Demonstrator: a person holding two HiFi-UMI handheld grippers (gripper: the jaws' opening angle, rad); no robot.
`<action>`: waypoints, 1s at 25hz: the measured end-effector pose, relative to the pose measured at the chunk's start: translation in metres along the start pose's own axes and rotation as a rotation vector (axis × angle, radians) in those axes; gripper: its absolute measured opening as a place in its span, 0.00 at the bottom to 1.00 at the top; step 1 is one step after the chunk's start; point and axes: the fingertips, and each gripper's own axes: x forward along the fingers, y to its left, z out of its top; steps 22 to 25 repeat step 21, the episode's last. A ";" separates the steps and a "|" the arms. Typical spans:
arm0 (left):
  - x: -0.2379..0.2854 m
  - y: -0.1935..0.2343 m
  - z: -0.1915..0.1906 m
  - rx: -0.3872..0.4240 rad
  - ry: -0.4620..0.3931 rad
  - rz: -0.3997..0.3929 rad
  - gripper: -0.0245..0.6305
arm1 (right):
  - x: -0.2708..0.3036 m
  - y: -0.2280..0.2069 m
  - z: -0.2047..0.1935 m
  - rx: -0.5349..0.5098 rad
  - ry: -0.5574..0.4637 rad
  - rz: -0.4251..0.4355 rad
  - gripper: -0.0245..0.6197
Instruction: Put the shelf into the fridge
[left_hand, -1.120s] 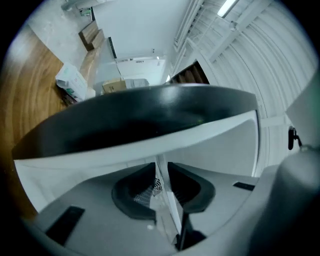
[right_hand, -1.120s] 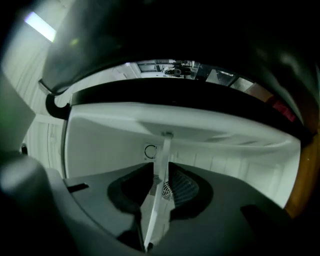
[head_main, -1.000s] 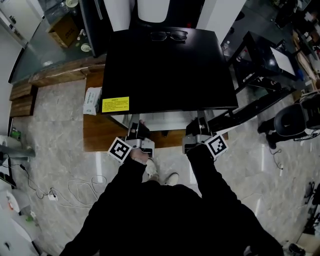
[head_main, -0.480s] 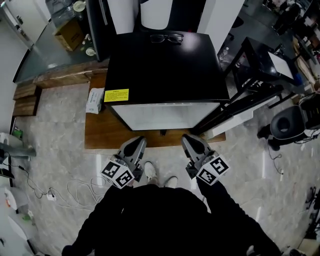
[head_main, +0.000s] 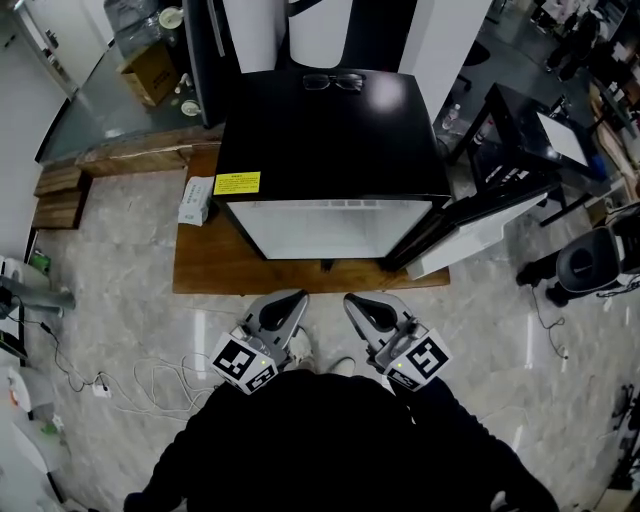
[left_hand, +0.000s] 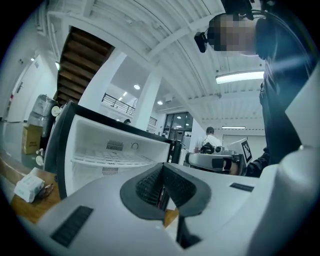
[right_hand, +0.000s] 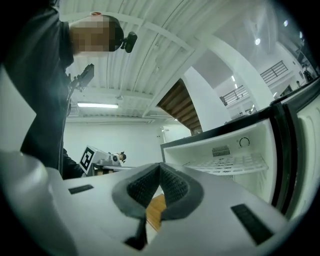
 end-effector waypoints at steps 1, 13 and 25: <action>0.000 -0.001 -0.001 -0.005 -0.002 0.002 0.05 | 0.000 0.002 -0.001 -0.002 0.003 0.003 0.05; 0.001 -0.008 -0.006 0.018 0.011 0.005 0.05 | 0.001 0.004 -0.014 -0.034 0.056 -0.007 0.05; 0.002 -0.009 -0.007 0.020 0.018 -0.005 0.05 | 0.003 0.004 -0.016 -0.023 0.056 -0.023 0.05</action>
